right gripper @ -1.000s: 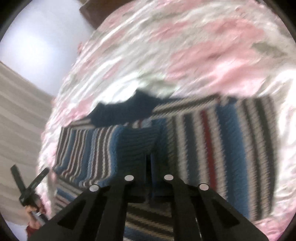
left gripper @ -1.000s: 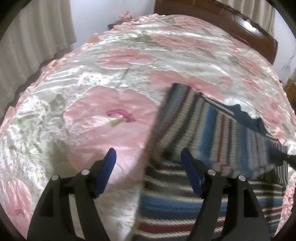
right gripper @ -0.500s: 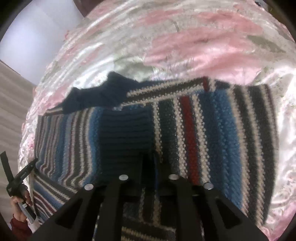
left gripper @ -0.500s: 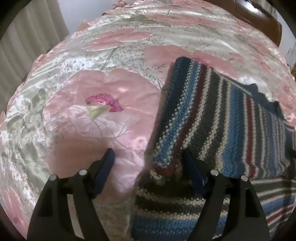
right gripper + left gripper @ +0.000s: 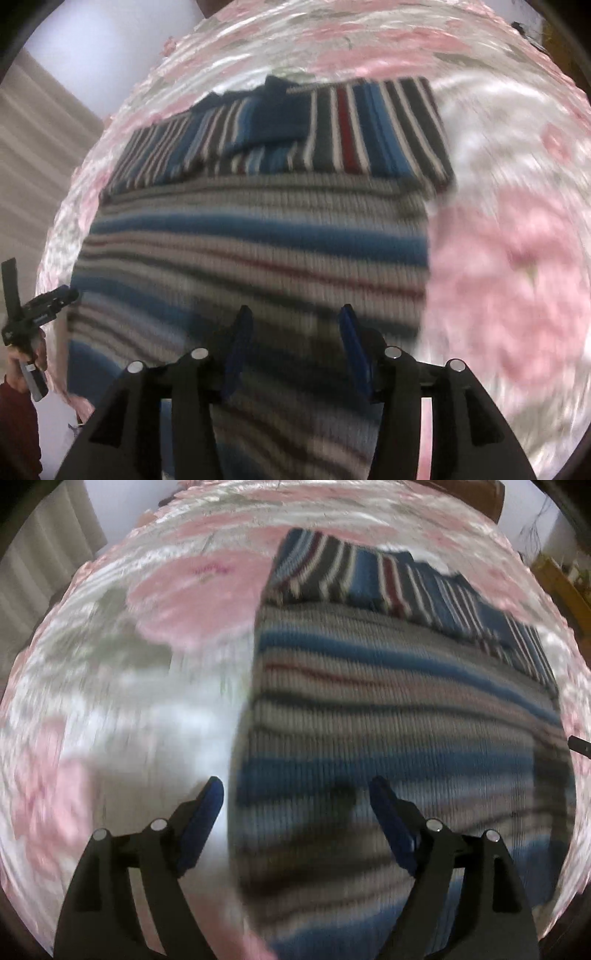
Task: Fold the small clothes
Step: 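Grasp the ribbed hem with the left gripper while the right gripper grasps it too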
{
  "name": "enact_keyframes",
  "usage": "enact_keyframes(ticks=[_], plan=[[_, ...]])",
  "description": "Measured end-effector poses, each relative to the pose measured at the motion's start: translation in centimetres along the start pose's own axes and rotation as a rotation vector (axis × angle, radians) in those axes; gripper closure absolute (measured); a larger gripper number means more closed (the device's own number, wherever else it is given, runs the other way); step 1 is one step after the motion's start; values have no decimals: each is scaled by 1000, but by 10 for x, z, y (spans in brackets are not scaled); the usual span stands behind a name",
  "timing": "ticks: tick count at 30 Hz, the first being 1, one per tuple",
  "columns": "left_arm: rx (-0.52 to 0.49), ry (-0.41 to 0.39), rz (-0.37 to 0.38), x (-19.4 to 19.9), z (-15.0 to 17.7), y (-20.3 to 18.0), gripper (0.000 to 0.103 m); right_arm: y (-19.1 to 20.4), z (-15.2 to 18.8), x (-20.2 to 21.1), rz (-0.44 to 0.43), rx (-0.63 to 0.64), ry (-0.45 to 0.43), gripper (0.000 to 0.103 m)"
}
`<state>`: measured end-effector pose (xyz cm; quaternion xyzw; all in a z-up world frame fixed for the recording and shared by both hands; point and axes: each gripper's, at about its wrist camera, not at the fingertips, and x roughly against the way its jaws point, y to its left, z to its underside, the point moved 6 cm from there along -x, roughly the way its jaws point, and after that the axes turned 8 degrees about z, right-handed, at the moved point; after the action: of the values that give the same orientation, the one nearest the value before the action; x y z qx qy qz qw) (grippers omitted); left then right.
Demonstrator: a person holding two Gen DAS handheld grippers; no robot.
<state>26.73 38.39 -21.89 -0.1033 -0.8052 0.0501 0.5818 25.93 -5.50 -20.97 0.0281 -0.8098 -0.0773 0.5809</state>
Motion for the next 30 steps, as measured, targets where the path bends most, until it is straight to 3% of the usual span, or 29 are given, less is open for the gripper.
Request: enact_keyframes(ticks=[4, 10, 14, 19, 24, 30], plan=[[36, 15, -1, 19, 42, 8, 18, -8, 52, 22, -19, -65, 16, 43], [59, 52, 19, 28, 84, 11, 18, -17, 116, 36, 16, -101, 50, 41], [86, 87, 63, 22, 104, 3, 18, -23, 145, 34, -26, -165, 96, 40], [74, 88, 76, 16, 113, -13, 18, -19, 160, 34, -30, -168, 111, 40], [139, 75, 97, 13, 109, -13, 17, -7, 163, 29, -54, -151, 126, 39], [189, 78, 172, 13, 106, -24, 33, 6, 163, 23, -88, -154, 133, 39]])
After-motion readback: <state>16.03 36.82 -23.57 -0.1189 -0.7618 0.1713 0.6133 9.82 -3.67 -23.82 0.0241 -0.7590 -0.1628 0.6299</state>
